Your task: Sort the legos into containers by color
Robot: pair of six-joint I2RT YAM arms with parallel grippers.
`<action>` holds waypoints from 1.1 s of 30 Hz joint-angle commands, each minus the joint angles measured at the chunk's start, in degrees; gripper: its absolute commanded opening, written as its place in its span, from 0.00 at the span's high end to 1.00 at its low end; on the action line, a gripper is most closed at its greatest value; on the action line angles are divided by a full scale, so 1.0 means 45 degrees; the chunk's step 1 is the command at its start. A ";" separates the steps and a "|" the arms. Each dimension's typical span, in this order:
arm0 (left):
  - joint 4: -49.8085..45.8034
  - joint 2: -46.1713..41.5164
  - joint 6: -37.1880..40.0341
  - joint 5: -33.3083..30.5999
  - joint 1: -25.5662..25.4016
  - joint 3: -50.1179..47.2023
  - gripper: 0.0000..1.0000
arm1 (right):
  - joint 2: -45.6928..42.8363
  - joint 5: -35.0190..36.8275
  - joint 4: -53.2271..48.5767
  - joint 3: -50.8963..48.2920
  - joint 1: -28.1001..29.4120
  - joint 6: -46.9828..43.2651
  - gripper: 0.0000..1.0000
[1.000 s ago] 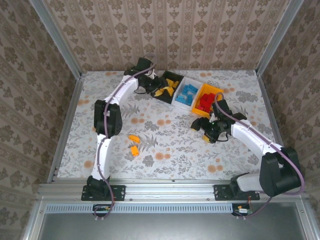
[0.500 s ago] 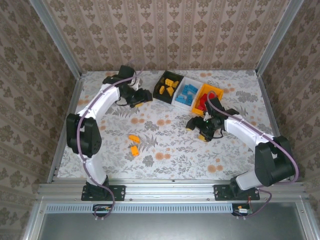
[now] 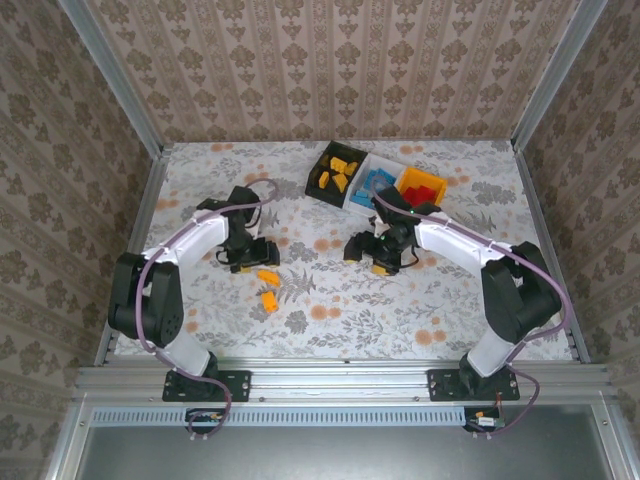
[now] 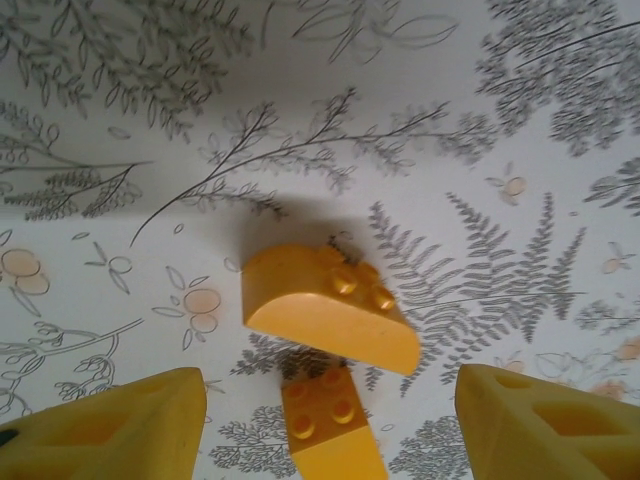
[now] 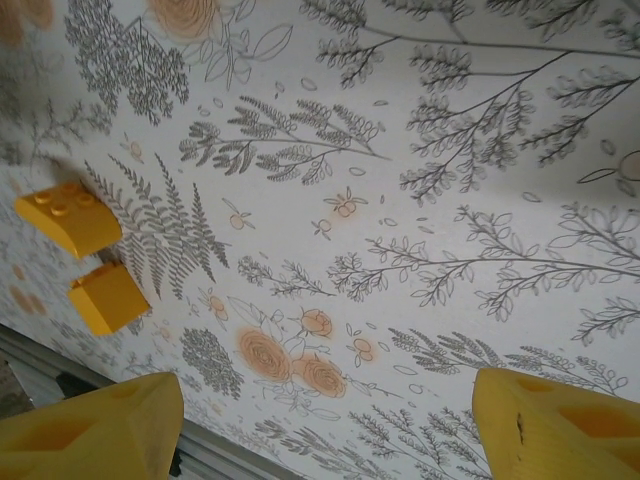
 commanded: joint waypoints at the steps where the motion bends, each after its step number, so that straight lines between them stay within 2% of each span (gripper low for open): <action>1: -0.0053 0.0022 -0.0006 -0.0521 -0.0142 -0.0150 0.29 | 0.0280 0.0145 -0.0857 0.0518 0.0073 -0.0599 0.22; 6: 0.0232 0.0404 -0.0237 -0.0268 -0.0310 -0.0363 0.25 | 0.0307 0.0154 -0.0992 0.0594 0.0093 -0.0687 0.22; 13: 0.0780 0.1713 -0.0878 0.0467 -0.1162 0.0076 0.24 | 0.0263 0.0252 -0.1198 0.0701 0.0093 -0.0904 0.21; 19: 0.1017 0.2670 -0.1053 0.0715 -0.1165 0.0710 0.26 | 0.0224 0.0391 -0.1479 0.0750 0.0073 -0.1142 0.21; 33: 0.0263 0.4535 -0.0345 0.0756 -0.1164 0.3162 0.65 | 0.0077 0.0530 -0.1907 0.0596 -0.0352 -0.1624 0.20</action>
